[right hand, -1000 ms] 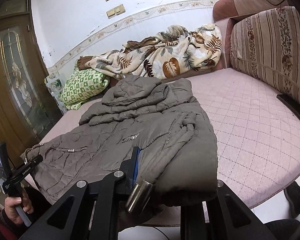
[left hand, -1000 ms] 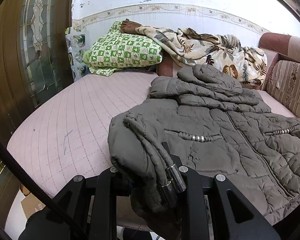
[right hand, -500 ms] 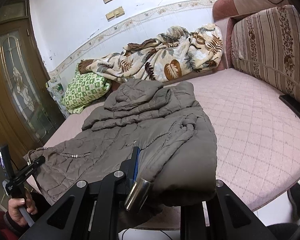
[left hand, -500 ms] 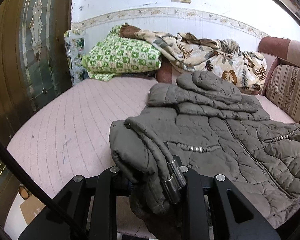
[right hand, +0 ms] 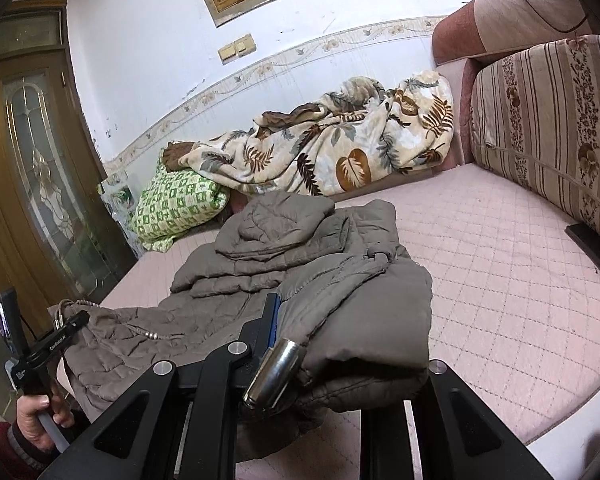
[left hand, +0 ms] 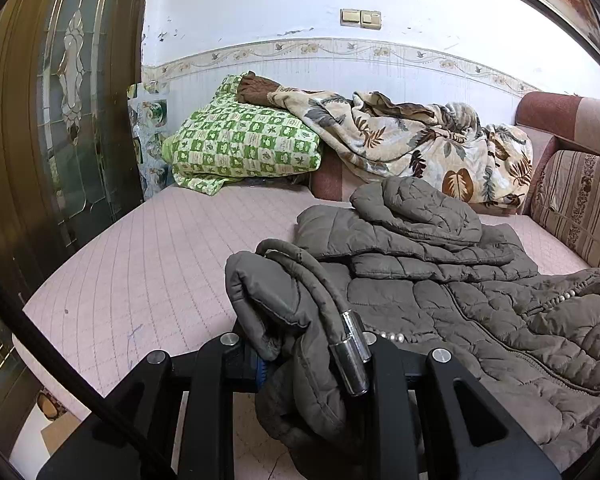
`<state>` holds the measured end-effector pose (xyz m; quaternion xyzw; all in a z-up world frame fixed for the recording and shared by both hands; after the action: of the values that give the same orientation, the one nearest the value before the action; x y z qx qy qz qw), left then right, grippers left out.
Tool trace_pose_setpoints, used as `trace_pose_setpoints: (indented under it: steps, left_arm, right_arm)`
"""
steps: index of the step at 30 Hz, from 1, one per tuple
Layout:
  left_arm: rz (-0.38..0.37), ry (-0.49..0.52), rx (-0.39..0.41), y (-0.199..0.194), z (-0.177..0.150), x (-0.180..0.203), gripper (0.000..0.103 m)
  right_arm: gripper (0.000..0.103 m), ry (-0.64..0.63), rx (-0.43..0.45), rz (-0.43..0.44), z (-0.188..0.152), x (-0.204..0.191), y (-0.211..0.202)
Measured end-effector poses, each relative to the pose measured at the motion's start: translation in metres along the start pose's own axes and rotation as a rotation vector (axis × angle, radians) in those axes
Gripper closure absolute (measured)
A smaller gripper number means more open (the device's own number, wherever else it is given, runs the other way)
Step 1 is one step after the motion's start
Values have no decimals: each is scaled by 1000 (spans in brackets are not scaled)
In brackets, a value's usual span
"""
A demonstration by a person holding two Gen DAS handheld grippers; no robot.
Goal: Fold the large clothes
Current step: 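Lay the held hem down over the hood end with both tools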
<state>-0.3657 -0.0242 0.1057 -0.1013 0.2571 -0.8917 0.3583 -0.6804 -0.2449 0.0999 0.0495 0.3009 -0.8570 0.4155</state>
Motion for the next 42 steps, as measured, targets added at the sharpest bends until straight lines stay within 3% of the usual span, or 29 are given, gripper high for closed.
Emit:
trace_pose_setpoints:
  steps: [22,42]
  left_arm:
    - [6,-7,21,5,20,-3,81]
    - [5,-4,60,27,68,8,80]
  right_arm:
    - [83,-1,34,19,26,-3,4]
    - [83,-19,58,27,69,-4,22]
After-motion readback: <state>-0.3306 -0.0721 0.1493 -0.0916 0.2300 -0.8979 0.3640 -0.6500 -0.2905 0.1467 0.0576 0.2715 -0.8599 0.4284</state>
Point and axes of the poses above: each gripper's, at about its wrist camera, not at the fingertips, and y roughly the way its jaws point, x to its right, z to its top, the point moved 5 cm from there along y, roughly the way its jaws point, and after that the axes turned 6 degrees about -x, right-handed, at the moved point
